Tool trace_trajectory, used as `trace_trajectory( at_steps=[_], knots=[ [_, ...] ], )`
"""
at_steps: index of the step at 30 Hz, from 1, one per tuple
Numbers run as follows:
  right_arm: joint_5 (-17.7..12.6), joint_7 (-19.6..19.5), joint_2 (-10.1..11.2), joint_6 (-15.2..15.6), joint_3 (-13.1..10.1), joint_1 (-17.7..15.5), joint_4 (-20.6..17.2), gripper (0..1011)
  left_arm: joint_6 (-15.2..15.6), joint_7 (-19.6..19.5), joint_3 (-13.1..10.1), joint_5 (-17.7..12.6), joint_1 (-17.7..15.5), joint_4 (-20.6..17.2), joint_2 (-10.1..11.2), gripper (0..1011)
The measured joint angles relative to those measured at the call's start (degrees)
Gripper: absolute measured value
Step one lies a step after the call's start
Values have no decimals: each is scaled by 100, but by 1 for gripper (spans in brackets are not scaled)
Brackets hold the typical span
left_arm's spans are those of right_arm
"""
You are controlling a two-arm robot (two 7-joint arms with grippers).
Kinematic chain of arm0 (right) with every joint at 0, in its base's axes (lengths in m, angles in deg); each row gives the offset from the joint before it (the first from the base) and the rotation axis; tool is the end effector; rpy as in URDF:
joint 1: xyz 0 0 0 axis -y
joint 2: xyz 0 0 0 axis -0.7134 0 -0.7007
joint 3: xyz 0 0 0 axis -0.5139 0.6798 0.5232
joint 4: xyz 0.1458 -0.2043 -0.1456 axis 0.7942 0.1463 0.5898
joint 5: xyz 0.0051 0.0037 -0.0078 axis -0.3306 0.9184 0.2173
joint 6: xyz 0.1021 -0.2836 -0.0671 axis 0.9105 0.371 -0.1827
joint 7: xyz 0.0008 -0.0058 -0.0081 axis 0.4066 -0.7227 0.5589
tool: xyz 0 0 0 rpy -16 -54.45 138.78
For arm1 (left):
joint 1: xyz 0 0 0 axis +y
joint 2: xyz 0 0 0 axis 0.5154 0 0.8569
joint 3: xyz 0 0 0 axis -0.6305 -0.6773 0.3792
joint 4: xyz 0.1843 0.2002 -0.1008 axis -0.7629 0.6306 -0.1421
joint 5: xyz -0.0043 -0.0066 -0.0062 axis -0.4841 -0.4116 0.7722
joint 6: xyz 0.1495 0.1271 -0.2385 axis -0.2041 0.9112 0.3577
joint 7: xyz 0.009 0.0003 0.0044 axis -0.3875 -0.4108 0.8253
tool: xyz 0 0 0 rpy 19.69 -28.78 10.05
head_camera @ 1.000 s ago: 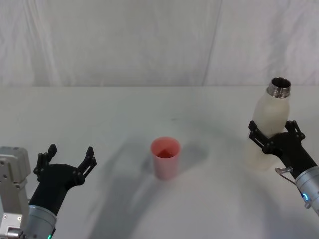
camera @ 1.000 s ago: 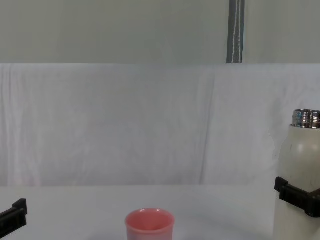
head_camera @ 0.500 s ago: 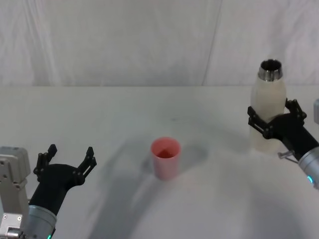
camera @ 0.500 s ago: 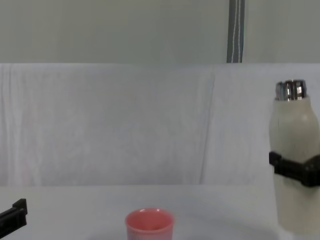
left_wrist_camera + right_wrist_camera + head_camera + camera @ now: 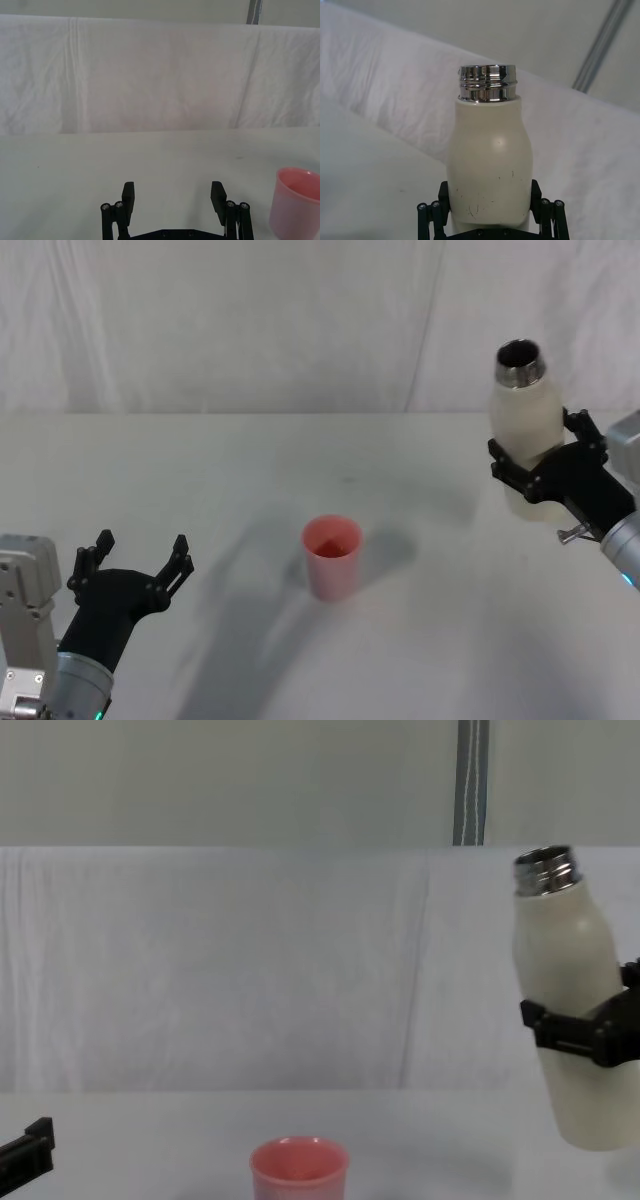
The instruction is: Grasp the thermos with one hand and pour water into the cup lid.
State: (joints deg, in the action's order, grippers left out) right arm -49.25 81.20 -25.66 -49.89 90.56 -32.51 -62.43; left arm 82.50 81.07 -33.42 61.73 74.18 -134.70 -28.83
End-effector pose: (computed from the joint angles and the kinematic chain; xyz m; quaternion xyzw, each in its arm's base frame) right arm 0.3801 -0.0272 -0.2470 -0.0384 -0.1864 -0.5197 0.8329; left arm 0.2531 0.0374 -0.2853 -0.0173 0.0064 0.6615 0.7497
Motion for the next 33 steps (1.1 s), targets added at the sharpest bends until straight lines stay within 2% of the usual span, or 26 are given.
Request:
trace_trajectory(
  at_steps=[4, 8, 19, 23, 33],
  knots=[
    [473, 37, 171, 40, 246, 150, -8, 950, 0, 0, 0, 0, 0, 0, 0, 1001],
    [820, 73, 261, 62, 434, 276, -15, 950, 0, 0, 0, 0, 0, 0, 0, 1001],
    [1606, 99, 325, 28, 953, 565, 79, 950, 0, 0, 0, 0, 0, 0, 0, 1001],
    [1819, 83, 348, -2, 1069, 631, 109, 950, 0, 0, 0, 0, 0, 0, 0, 1001],
    [2617, -23, 446, -98, 1530, 793, 227, 950, 0, 0, 0, 0, 0, 0, 0, 1001]
  ],
)
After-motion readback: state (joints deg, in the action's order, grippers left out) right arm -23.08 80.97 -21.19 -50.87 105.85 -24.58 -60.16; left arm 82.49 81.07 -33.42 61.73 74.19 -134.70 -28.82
